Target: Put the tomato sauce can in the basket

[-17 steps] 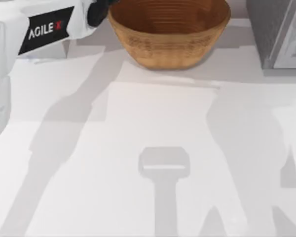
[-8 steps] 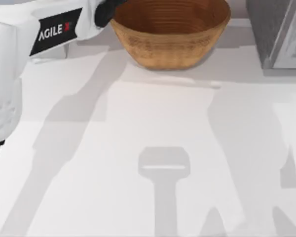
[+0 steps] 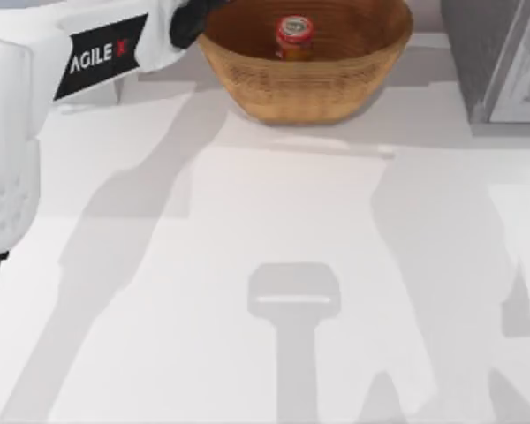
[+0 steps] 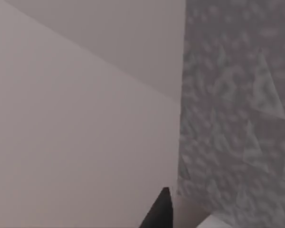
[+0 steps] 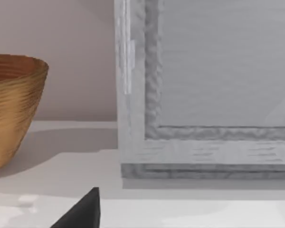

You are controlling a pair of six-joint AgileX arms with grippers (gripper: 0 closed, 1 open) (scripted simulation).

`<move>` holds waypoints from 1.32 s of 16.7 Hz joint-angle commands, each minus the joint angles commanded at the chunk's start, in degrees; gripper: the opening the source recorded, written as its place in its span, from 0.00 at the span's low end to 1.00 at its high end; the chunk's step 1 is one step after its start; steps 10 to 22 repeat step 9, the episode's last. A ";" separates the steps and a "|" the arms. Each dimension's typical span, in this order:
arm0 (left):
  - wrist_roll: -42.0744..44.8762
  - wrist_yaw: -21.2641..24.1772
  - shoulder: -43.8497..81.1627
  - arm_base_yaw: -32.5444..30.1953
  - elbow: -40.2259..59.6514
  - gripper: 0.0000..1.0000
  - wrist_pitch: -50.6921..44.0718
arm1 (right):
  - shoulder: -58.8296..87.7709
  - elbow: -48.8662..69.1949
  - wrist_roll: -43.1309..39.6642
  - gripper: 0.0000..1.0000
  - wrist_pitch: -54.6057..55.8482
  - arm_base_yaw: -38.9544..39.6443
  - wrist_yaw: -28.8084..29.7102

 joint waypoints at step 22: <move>0.00 0.00 0.00 0.00 0.00 1.00 0.00 | 0.00 0.00 0.00 1.00 0.00 0.00 0.00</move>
